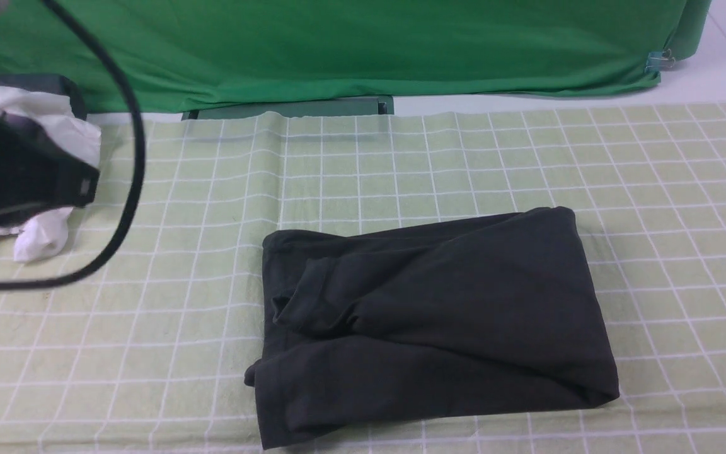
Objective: Fold a long-sleeved shirt over a green coffee tablecloth.
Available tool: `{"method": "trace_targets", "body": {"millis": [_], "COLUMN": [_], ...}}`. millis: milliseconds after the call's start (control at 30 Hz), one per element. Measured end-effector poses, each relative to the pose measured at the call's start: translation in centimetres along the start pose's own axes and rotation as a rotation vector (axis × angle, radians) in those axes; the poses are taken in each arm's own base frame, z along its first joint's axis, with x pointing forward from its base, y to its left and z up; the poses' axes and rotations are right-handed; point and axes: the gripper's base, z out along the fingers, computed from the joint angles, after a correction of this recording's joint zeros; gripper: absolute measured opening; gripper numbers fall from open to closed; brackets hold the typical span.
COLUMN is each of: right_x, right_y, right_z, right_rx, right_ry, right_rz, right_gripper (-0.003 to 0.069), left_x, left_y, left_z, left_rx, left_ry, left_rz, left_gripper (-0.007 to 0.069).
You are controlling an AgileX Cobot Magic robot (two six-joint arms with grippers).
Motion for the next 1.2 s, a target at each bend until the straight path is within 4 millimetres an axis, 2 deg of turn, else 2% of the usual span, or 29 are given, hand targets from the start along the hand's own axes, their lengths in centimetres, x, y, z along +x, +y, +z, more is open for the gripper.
{"method": "trace_targets", "body": {"millis": [167,300,433,500,667,967,1067,1200], "right_x": [0.0,0.0,0.0,0.0,0.0,0.0,0.0,0.0], "right_y": [0.0,0.0,0.0,0.0,0.0,0.0,0.0,0.0], "right_z": [0.0,0.0,0.0,0.0,0.0,0.0,0.0,0.0], "right_rx": [0.0,0.0,0.0,0.0,-0.001,-0.001,-0.001,-0.001], "right_ry": [0.001,0.001,0.001,0.001,0.001,0.0,0.0,0.0], "right_rz": [0.0,0.0,0.0,0.001,0.002,0.002,0.002,0.002], "right_gripper": [0.0237,0.0237,0.0237,0.0239,0.0239,0.0241,0.0241,0.0241], "left_x": [5.2,9.6,11.6,12.1,12.9,12.9,12.7,12.9], "left_y": [-1.0,-1.4,-1.3,-1.3,-1.3,-1.1,-1.1,-0.5], "left_z": [-2.6,-3.9,-4.1,-4.3,-4.0,-3.9,-4.0,-2.6], "left_rx": [-0.019,-0.059,-0.104,-0.118,-0.125,-0.143,-0.138,-0.152], "left_ry": [-0.116,-0.325,-0.546,-0.626,-0.653,-0.657,-0.713,-0.804], "left_rz": [0.018,0.03,0.037,0.038,0.039,0.052,0.031,-0.016], "left_gripper": [0.0013,0.0013,0.0014,0.0014,0.0014,0.0014,0.0014,0.0014]}}
